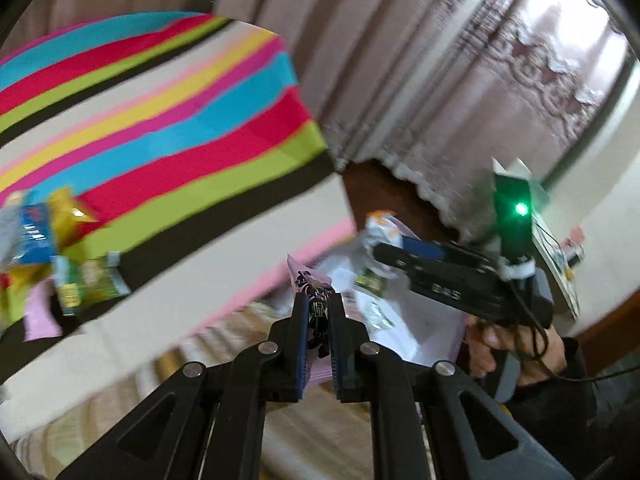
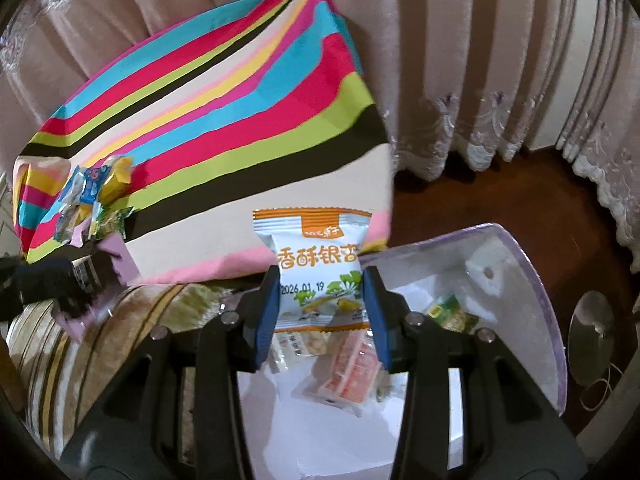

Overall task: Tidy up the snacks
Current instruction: 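Carry both snacks over the white box and open both tools to release, then move both open tools back toward the remaining snacks on the cloth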

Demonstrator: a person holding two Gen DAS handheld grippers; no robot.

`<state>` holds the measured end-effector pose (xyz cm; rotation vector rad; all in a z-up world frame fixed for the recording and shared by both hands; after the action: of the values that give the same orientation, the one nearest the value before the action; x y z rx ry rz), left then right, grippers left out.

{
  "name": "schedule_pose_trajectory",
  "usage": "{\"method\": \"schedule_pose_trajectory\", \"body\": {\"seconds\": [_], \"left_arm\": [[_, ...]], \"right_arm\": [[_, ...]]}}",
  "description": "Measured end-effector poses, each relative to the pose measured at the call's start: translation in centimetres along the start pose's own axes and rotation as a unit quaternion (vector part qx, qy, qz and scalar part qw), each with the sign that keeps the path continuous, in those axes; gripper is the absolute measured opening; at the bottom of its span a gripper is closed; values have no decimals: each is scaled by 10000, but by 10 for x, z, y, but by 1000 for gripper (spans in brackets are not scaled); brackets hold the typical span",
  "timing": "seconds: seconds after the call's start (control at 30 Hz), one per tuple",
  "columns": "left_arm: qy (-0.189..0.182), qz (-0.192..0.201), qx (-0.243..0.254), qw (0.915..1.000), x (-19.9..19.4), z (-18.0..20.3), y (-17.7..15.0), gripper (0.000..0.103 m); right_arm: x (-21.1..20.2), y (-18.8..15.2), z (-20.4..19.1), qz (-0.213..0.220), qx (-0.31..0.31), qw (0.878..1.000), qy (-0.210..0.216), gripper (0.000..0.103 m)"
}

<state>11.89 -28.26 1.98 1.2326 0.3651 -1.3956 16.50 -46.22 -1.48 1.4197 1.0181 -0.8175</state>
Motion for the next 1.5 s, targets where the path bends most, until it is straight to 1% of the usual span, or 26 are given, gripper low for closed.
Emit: {"method": "schedule_pose_trajectory", "body": {"seconds": [0.1,0.13,0.2,0.27,0.3,0.33,0.4,0.47,0.57,0.73,0.97,1.07,1.2,1.3,1.37,1.43,1.5], "left_arm": [[-367,-311,137,9988,16,17,-2,12],[-407,-431,137,9981,22,20,-3,13],[-335,-566,113,9978,29,19,-4,16],[-325,-601,0,9977,30,13,-5,17],[-322,-593,-71,9977,30,10,-3,17],[-305,-571,-143,9978,29,6,-3,18],[-294,-530,-235,9979,25,1,-4,21],[-281,-457,-334,9980,21,-4,-4,30],[-244,-333,-450,9981,15,-12,-3,35],[-63,-91,-690,9976,-2,-31,-8,35],[309,185,-1028,9940,-25,-65,-17,36],[358,281,-1289,9906,-36,-84,-27,36],[457,373,-1725,9832,-54,-116,-44,36],[657,406,-2025,9762,-69,-141,-60,37],[768,403,-2229,9710,-77,-160,-73,43],[829,396,-2446,9653,-86,-179,-86,44],[984,376,-2607,9596,-94,-195,-100,44]], "right_arm": [[-2,-2,7,-38,53,10000,-48,45],[-2,-3,10,-61,65,9999,-81,45],[-2,-4,13,-101,127,9998,-152,47],[-1,-5,16,-139,182,9996,-137,53],[-1,-6,16,-152,192,9996,-136,59],[-1,-6,15,-156,187,9996,-126,62],[-1,-5,13,-151,161,9997,-91,62],[-2,-5,9,-144,135,9998,-49,62],[-2,-4,0,-143,59,9999,18,62],[2,0,-19,-171,-113,9997,116,62],[5,6,-62,-197,-517,9981,257,62],[7,8,-84,-237,-719,9966,332,62],[11,10,-109,-292,-951,9940,458,62],[14,12,-127,-334,-1121,9917,535,62],[17,13,-138,-350,-1247,9901,546,62],[19,12,-151,-370,-1416,9877,546,62],[23,12,-163,-412,-1555,9854,563,62]]}}
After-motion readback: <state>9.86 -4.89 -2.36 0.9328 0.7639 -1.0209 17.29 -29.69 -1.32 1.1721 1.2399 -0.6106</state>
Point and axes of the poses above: each gripper's, at about its wrist camera, not at the fingertips, and x roughly the way its jaws point, z to its right, y to its top, the point moved 4 cm from there along x, roughly the way its jaws point, and after that the axes turned 10 degrees about -z, right-handed, at the moved point
